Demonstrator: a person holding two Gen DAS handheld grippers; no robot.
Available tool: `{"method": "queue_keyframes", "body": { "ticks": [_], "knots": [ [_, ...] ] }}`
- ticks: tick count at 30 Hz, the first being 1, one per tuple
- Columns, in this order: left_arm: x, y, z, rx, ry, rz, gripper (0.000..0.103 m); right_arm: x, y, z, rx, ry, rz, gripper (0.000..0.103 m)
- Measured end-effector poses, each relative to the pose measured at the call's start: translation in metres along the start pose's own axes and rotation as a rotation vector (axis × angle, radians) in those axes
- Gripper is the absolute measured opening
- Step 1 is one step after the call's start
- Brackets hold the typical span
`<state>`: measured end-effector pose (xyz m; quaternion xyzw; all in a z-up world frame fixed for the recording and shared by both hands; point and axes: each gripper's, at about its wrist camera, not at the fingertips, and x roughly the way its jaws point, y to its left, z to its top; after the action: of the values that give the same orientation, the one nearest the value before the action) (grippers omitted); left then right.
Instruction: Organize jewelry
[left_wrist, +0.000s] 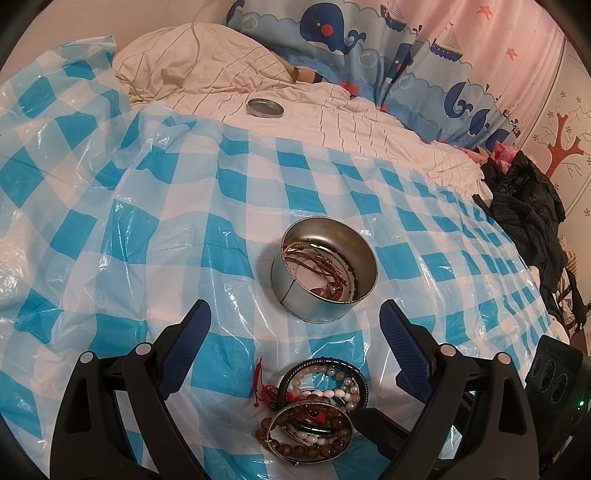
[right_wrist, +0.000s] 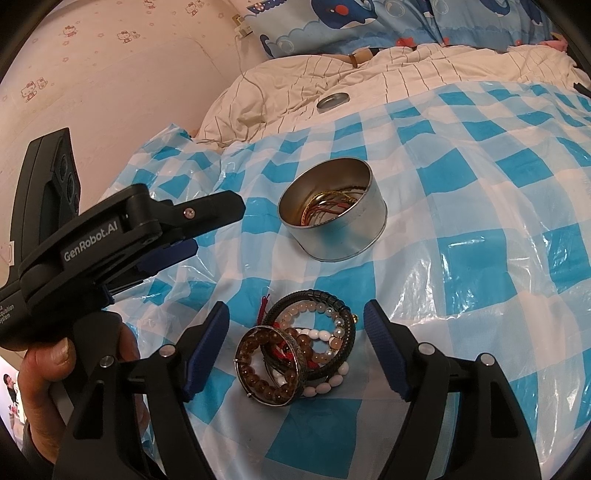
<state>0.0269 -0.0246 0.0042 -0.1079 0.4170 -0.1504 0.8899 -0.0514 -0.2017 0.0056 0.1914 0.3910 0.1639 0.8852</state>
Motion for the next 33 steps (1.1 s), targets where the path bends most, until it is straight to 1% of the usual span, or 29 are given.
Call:
{"method": "queue_keyframes", "body": {
  "ticks": [15, 18, 33],
  "knots": [
    [0.0006, -0.0006, 0.0015, 0.001, 0.002, 0.000, 0.089, 0.0002, 0.0000, 0.0004, 0.002, 0.001, -0.001, 0.072],
    [0.0006, -0.0008, 0.0016, 0.001, 0.003, 0.000, 0.089, -0.0004, -0.0012, 0.0008, 0.003, 0.000, -0.004, 0.076],
    [0.0001, -0.0022, 0.0003, 0.000, 0.004, 0.001, 0.089, -0.0006, -0.0020, 0.0015, 0.004, -0.001, -0.006, 0.076]
  ]
}}
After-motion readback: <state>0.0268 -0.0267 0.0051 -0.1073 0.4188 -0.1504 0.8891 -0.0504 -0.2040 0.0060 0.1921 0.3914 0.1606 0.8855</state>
